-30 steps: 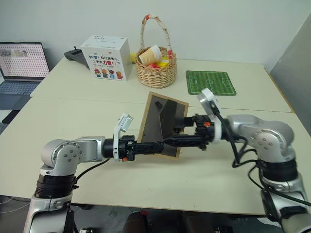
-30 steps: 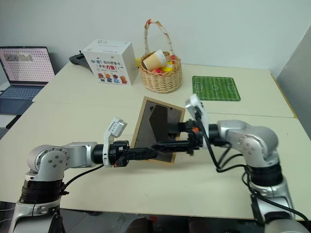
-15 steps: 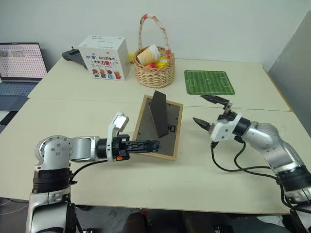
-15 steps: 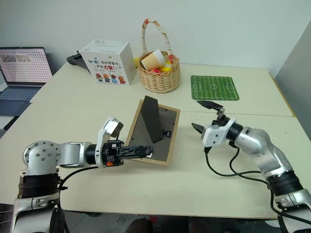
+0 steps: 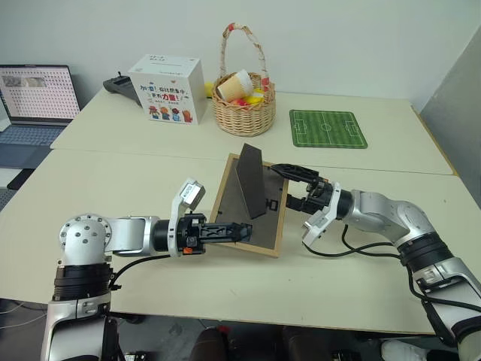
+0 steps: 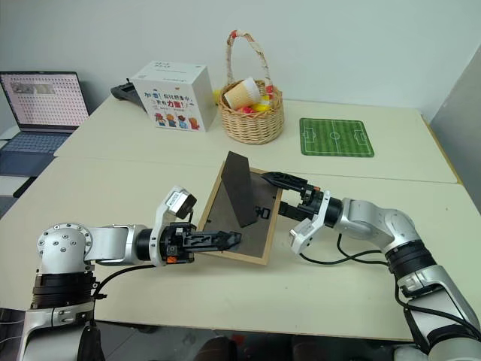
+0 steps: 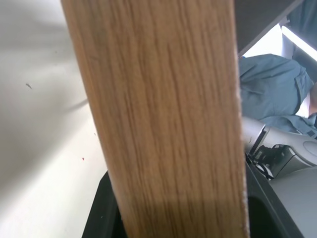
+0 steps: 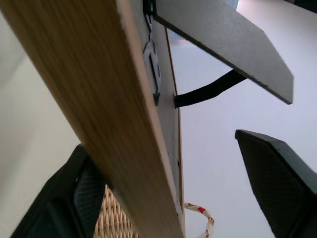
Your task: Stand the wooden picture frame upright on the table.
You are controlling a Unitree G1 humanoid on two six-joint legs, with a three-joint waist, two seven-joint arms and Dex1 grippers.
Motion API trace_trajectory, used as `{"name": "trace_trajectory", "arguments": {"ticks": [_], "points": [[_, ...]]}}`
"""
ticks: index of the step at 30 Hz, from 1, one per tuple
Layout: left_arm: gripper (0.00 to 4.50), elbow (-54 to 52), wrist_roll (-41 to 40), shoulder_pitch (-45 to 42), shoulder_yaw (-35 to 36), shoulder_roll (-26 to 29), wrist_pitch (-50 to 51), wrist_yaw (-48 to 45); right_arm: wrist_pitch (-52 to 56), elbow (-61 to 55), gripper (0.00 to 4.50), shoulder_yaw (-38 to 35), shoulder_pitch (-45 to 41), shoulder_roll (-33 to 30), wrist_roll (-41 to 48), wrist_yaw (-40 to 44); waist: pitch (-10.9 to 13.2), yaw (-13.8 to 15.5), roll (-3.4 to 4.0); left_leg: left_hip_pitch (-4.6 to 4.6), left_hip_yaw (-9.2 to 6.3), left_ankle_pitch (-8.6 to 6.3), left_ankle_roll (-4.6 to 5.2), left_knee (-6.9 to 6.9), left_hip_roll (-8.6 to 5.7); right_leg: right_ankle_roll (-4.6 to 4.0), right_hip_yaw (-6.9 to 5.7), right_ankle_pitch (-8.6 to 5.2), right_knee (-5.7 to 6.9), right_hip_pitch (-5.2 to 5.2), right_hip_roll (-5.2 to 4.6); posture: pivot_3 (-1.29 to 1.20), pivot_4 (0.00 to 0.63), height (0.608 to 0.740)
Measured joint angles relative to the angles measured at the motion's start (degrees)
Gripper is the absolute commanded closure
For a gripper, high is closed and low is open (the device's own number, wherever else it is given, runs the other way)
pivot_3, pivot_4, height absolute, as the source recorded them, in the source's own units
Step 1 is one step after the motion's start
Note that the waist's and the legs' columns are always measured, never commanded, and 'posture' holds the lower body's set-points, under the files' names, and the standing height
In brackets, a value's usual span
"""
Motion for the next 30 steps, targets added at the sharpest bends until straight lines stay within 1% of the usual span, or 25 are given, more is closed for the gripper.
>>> {"name": "trace_trajectory", "arguments": {"ticks": [7,8,10,13,14,16,18,20,21,22,23,24,25,28,29,30], "points": [[3.22,-0.81,-4.73,0.42,-1.54,0.82,-2.43,2.4,-1.55,1.44,2.94,0.0,-0.23,-0.29,0.12,0.47,0.0,-0.01,0.0,0.11,0.03,0.04,0.02,0.0,-0.06,0.0,0.02,0.0,0.16,0.03,0.01,0.0,0.15,0.74],[3.22,-0.83,-5.29,0.57,-2.13,1.13,-2.69,2.45,-1.87,1.43,3.0,0.01,-0.24,-0.51,0.09,0.96,0.0,0.0,0.0,0.13,0.03,0.04,0.01,-0.01,-0.06,0.0,0.03,0.0,0.17,0.03,0.01,0.0,0.15,0.74],[2.51,-0.88,-5.97,1.17,-2.54,1.48,-3.06,2.48,-2.45,1.43,3.01,0.01,-0.23,-0.59,0.21,1.34,0.0,-0.06,0.0,0.14,0.03,0.04,0.01,-0.01,-0.06,0.0,0.03,0.0,0.18,0.02,0.02,0.0,0.15,0.74],[1.97,-2.58,-7.67,1.49,-2.66,2.62,-5.28,2.9,-3.88,1.99,3.16,0.41,-0.17,-1.07,2.51,3.56,0.0,-0.06,0.0,0.16,0.03,0.05,0.01,-0.01,-0.05,0.0,0.03,0.0,0.2,0.03,0.02,0.0,0.15,0.74],[1.68,-2.75,-8.35,1.5,-2.62,2.85,-6.3,3.67,-4.19,2.35,3.19,0.52,-0.15,-1.08,3.84,4.22,0.0,-0.06,0.0,0.17,0.04,0.05,0.02,-0.01,-0.04,0.0,0.04,0.0,0.21,0.04,0.01,0.0,0.15,0.74],[1.32,-2.67,-9.18,1.58,-2.58,3.01,-7.85,5.03,-4.25,2.65,3.19,0.54,-0.16,-1.28,5.95,5.76,0.0,-0.05,0.0,0.17,0.03,0.05,0.03,-0.01,-0.05,0.0,0.04,0.0,0.22,0.05,0.01,0.0,0.15,0.74],[0.93,-2.0,-11.33,2.11,-2.12,4.55,-10.0,7.15,-4.57,3.2,3.19,1.28,-0.16,-1.59,9.71,8.42,0.0,-0.13,0.0,0.19,0.03,0.05,0.04,-0.01,-0.01,0.0,0.05,0.0,0.23,0.05,0.02,0.0,0.15,0.74],[0.58,-1.2,-14.12,4.32,0.04,7.53,-12.71,9.92,-5.23,4.95,3.19,2.52,0.08,-1.81,14.43,11.47,0.0,-0.45,0.0,0.23,0.04,0.03,0.08,-0.04,0.03,-0.01,0.06,-0.01,0.24,0.05,0.02,0.0,0.15,0.74],[0.34,-1.14,-14.86,6.24,1.91,8.89,-14.27,11.3,-5.2,6.28,3.19,3.5,0.23,-1.88,17.8,13.98,0.0,-0.63,0.0,0.28,0.04,-0.04,0.19,-0.06,0.05,-0.03,0.06,-0.02,0.25,0.07,0.01,0.0,0.15,0.74],[0.21,-1.61,-15.02,8.24,3.51,9.88,-15.59,12.33,-4.4,7.42,3.19,4.6,0.41,-1.78,21.47,16.99,0.0,-0.82,0.01,0.3,0.03,-0.04,0.2,-0.06,0.06,-0.04,0.06,-0.02,0.24,0.11,0.0,0.0,0.15,0.74],[0.01,-2.9,-14.61,10.67,5.2,10.49,-17.24,13.31,-2.47,8.31,3.19,5.84,0.7,-1.3,26.64,21.47,0.01,-0.92,0.01,0.31,0.02,-0.05,0.23,-0.06,0.08,-0.04,0.05,-0.02,0.24,0.12,-0.02,0.0,0.15,0.74],[0.0,-4.55,-13.73,12.8,6.69,10.7,-18.85,14.05,0.02,8.76,3.19,6.71,1.59,-0.44,31.92,26.04,0.01,-1.0,0.0,0.36,-0.03,-0.06,0.24,-0.06,0.15,-0.05,0.02,-0.03,0.24,0.23,-0.05,0.0,0.15,0.74],[0.0,-7.22,-11.17,14.7,7.92,11.18,-20.44,13.91,2.1,8.85,3.19,7.64,2.03,0.37,35.75,29.86,0.03,-1.03,-0.01,0.38,-0.04,-0.06,0.25,-0.06,0.16,-0.06,0.0,-0.04,0.24,0.24,-0.08,0.0,0.15,0.74],[0.0,-14.93,-4.32,18.43,10.18,12.62,-23.99,13.26,7.35,8.54,3.19,9.42,2.57,2.2,43.31,39.03,0.05,-0.91,0.02,0.4,-0.03,-0.05,0.26,-0.06,0.1,-0.06,0.01,-0.04,0.27,0.26,-0.1,0.0,0.15,0.74],[0.0,-19.18,-0.31,20.24,10.85,12.44,-26.93,13.04,13.08,6.73,3.19,9.43,3.06,3.58,48.04,43.43,0.05,-0.85,0.02,0.41,-0.04,-0.05,0.25,-0.06,0.12,-0.06,0.01,-0.04,0.24,0.28,-0.1,0.0,0.15,0.74],[0.0,-23.83,4.64,22.02,10.53,12.62,-29.27,12.78,20.69,4.9,3.2,8.24,3.85,5.4,54.71,46.52,0.05,-0.77,0.02,0.49,-0.06,-0.01,0.19,-0.08,0.14,-0.06,-0.01,-0.04,0.21,0.39,-0.1,0.0,0.15,0.74]]}}
